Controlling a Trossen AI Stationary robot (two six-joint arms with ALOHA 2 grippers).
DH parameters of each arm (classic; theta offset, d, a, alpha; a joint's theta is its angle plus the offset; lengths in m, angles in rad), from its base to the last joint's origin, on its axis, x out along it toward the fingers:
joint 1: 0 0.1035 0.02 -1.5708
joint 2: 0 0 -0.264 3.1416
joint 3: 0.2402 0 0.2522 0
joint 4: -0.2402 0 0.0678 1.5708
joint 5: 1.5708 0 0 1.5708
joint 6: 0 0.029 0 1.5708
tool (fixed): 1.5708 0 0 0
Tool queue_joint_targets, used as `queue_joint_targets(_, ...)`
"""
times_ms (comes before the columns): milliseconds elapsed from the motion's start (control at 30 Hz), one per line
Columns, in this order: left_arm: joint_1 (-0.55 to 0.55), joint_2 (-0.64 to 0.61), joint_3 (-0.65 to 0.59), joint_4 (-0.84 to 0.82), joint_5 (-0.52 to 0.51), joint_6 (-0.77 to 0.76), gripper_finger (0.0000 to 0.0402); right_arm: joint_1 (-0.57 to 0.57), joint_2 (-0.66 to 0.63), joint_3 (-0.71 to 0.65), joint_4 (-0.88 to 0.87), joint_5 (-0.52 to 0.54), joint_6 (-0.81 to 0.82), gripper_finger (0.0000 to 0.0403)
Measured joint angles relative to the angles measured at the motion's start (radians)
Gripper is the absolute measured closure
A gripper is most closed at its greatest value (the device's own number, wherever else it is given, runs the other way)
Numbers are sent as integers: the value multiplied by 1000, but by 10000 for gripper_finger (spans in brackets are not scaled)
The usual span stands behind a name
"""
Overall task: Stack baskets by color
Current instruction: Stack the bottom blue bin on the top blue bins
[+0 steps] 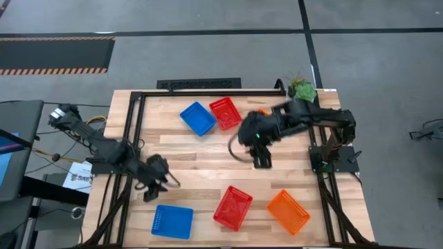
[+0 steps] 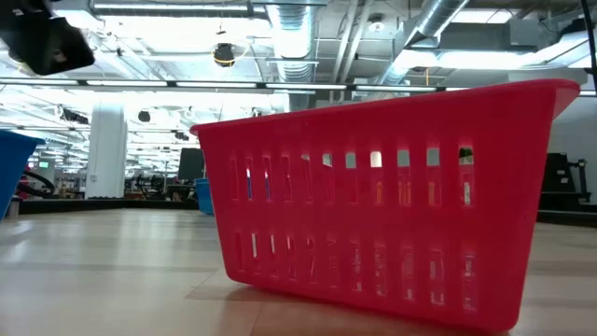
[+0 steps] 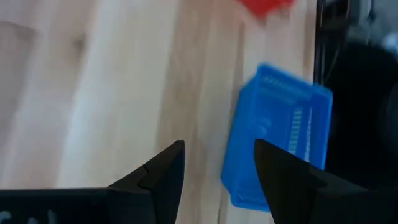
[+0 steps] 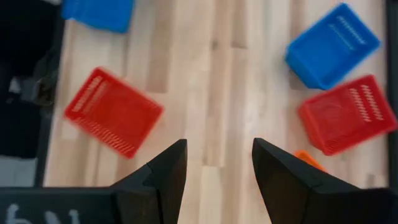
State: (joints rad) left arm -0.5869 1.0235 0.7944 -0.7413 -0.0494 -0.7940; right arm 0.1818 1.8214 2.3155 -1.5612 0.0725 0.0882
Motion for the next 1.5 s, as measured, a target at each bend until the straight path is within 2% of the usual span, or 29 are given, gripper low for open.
queue_joint_targets(167,-107,153,-1,87,-34,-24,222,92,29,0,6,9,25,201)
queue_joint_targets(400,-152,242,0,144,-113,14,222,140,69,-1,16,36,36,201)
queue_joint_targets(600,-170,351,0,178,-21,82,222,155,112,-4,-7,35,46,201)
queue_joint_targets(867,-181,471,0,176,4,106,225,165,118,-3,-1,35,54,201)
queue_joint_targets(1000,-168,485,0,147,-1,122,262,165,118,-2,-3,35,69,201)
queue_joint_targets(1167,-130,474,0,120,-43,144,357,165,118,-2,-2,39,69,201)
queue_joint_targets(1233,-111,474,0,115,-71,152,389,165,118,-2,2,91,77,201)
queue_joint_targets(1300,-87,474,0,110,-92,158,392,163,118,-2,13,196,135,201)
queue_joint_targets(1400,-42,474,0,93,-150,158,395,145,118,-3,22,385,326,201)
queue_joint_targets(1500,12,473,1,72,-251,145,399,121,116,-44,26,495,482,201)
